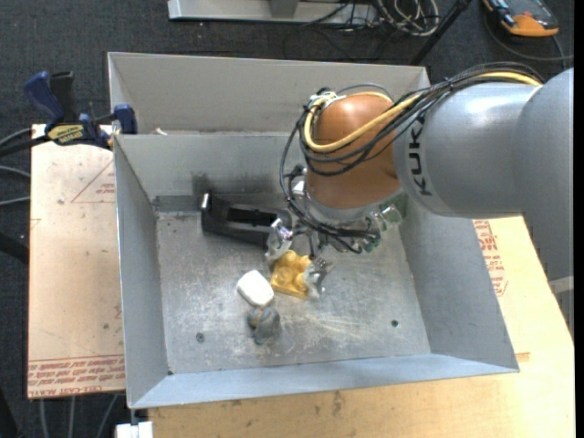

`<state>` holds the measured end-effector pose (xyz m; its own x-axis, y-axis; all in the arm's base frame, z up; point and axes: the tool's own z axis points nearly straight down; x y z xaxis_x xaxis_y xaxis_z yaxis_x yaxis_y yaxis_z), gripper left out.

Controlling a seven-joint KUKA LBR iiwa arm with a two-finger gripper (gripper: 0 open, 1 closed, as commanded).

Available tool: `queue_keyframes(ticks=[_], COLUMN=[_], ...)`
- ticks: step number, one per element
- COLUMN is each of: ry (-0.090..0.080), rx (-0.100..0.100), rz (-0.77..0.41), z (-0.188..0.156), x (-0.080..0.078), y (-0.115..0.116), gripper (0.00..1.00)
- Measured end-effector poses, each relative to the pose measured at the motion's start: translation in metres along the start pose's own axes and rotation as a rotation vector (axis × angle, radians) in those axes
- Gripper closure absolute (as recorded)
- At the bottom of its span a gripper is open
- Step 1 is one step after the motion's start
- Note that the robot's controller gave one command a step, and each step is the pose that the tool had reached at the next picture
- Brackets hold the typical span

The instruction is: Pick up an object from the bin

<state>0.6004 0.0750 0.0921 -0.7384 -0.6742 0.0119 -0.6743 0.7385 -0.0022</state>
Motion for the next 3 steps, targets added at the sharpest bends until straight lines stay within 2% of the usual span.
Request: queue_keyframes(ticks=[1, 2, 3], ry=[-0.001, -0.01, -0.016], rx=[0.0, -0.006, -0.002], rz=[0.0, 0.003, 0.034], z=[0.0, -0.035, -0.147], x=[0.0, -0.003, 0.0], y=[0.0, 0.005, -0.004], gripper=[1.0, 1.0, 1.0])
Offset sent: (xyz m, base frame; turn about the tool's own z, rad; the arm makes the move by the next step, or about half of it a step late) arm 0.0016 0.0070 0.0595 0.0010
